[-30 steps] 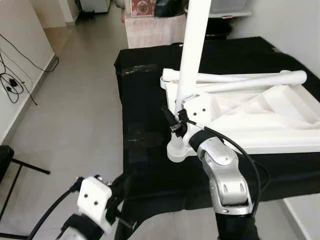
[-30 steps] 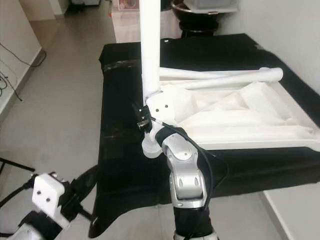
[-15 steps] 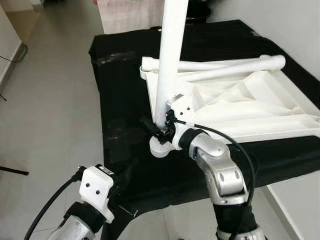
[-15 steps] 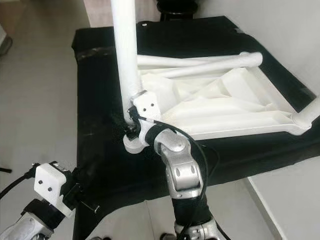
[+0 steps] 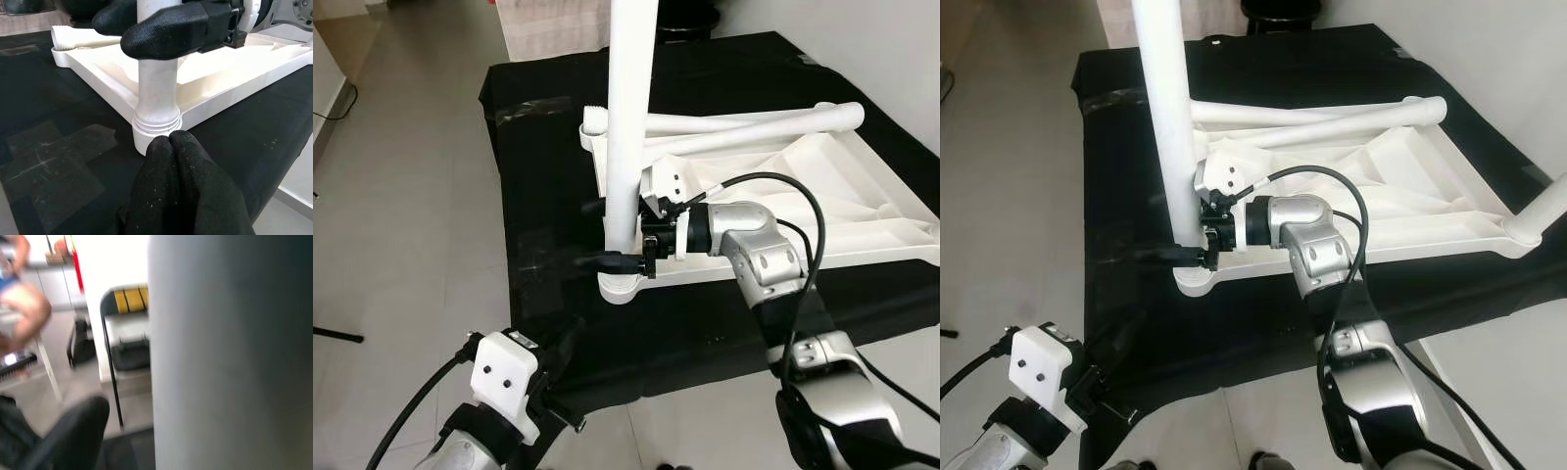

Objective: Building children table

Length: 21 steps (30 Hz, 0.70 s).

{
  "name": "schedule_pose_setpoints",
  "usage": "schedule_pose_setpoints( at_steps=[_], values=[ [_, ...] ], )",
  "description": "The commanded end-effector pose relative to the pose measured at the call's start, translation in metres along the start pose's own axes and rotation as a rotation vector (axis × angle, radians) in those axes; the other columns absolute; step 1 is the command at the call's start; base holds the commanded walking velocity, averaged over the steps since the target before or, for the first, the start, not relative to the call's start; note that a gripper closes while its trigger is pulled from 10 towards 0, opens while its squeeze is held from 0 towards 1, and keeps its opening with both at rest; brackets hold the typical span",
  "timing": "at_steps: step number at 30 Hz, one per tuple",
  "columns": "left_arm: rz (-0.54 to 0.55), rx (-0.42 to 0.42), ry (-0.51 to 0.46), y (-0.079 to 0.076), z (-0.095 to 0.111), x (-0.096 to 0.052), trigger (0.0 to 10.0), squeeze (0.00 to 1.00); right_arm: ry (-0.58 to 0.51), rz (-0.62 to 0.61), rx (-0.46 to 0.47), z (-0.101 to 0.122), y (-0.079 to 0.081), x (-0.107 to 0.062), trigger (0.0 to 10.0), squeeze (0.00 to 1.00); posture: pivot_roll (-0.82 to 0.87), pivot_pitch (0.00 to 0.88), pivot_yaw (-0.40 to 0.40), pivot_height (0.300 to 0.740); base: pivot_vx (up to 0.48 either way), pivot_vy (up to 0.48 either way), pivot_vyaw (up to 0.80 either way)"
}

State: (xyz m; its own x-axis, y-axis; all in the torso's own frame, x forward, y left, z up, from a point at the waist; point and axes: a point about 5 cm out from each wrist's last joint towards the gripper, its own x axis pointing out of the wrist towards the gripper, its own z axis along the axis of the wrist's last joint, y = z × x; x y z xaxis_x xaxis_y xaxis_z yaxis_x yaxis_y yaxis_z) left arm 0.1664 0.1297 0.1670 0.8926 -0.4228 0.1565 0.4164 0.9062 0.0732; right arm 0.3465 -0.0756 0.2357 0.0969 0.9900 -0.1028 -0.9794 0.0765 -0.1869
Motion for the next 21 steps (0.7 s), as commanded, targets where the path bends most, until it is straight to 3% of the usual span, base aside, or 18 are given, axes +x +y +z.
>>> schedule_pose_setpoints(
  at_steps=[1, 6, 14, 17, 20, 21],
  values=[
    [-0.001, 0.004, 0.014, -0.003, 0.001, -0.004, 10.0, 0.0, -0.022, 0.036, 0.014, 0.003, -0.002, 0.006, 0.1, 0.0, 0.11, 0.222, -0.036, 0.74, 0.0, 0.0, 0.0],
    [-0.005, -0.001, 0.02, -0.005, 0.002, -0.006, 10.0, 0.0, -0.041, 0.096, 0.053, 0.005, -0.001, 0.006, 0.0, 0.0, 0.11, 0.231, -0.036, 0.74, 0.0, 0.0, 0.0],
    [-0.006, -0.003, 0.021, -0.006, 0.002, -0.007, 10.0, 0.0, -0.057, 0.16, 0.041, 0.002, -0.007, -0.001, 0.0, 0.0, 0.11, 0.227, -0.038, 0.74, 0.0, 0.0, 0.0],
    [-0.005, -0.005, 0.022, -0.006, 0.0, -0.006, 10.0, 0.0, -0.059, 0.074, 0.021, -0.003, -0.008, -0.006, 0.0, 0.0, 0.1, 0.216, -0.05, 0.74, 0.0, 0.0, 0.0],
    [-0.002, -0.006, 0.019, -0.006, 0.0, -0.006, 10.0, 0.0, -0.038, -0.117, 0.006, -0.014, -0.003, -0.01, 0.0, 0.0, 0.09, 0.213, -0.055, 0.74, 0.0, 0.0, 0.0],
    [-0.002, -0.006, 0.019, -0.006, 0.0, -0.006, 10.0, 0.0, -0.038, -0.117, 0.006, -0.014, -0.003, -0.01, 0.0, 0.0, 0.09, 0.213, -0.055, 0.74, 0.0, 0.0, 0.0]
  ],
)
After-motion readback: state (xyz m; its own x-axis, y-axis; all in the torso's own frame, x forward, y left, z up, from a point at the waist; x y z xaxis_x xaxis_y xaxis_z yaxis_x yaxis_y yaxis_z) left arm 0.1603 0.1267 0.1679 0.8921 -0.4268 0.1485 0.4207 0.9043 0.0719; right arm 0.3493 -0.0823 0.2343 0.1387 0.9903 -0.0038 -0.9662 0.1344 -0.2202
